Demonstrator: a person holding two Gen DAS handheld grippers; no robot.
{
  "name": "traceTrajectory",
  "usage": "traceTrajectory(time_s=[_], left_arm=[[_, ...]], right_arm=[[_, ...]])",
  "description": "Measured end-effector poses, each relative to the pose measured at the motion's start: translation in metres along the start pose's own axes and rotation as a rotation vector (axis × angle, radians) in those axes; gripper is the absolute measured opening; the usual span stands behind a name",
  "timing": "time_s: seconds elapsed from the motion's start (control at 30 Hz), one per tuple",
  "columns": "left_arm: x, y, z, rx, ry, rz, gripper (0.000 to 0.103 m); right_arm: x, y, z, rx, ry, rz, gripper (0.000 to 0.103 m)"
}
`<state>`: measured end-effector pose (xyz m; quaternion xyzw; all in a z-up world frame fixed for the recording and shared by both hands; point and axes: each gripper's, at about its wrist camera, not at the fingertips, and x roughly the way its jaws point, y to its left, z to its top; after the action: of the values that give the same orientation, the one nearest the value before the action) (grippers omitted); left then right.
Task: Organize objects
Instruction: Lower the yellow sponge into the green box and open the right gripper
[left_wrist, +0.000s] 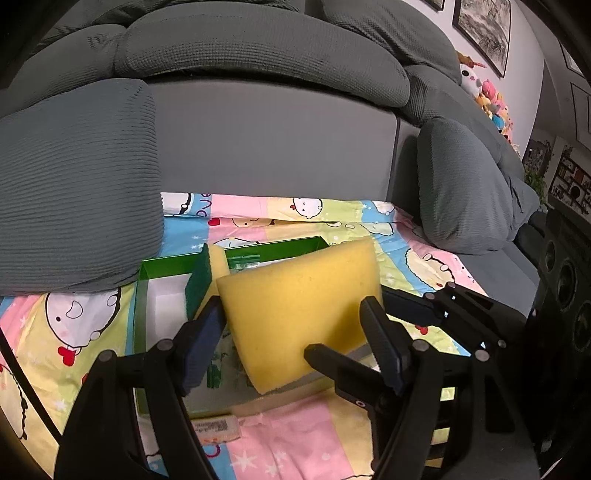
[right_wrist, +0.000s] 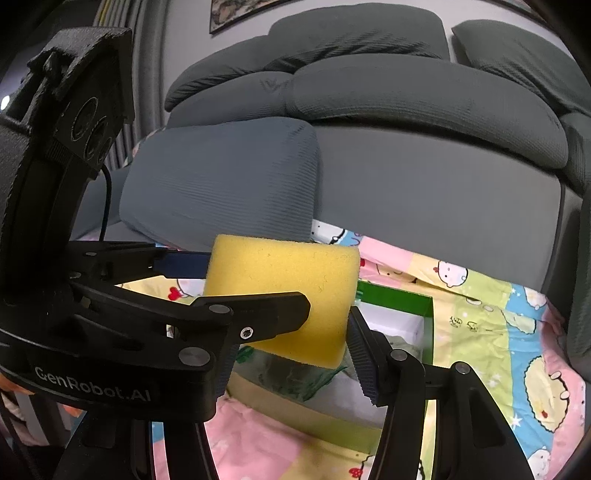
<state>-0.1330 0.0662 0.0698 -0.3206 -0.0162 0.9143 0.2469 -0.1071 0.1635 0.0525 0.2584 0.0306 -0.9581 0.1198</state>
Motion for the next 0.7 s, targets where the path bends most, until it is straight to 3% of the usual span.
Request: traceTrajectory(time_s=[0.7], left_arm=[[0.069, 0.014, 0.000, 0.005, 0.099, 0.004, 0.073]], right_arm=[[0.049, -0.035, -0.016, 0.066, 0.090, -0.002, 0.058]])
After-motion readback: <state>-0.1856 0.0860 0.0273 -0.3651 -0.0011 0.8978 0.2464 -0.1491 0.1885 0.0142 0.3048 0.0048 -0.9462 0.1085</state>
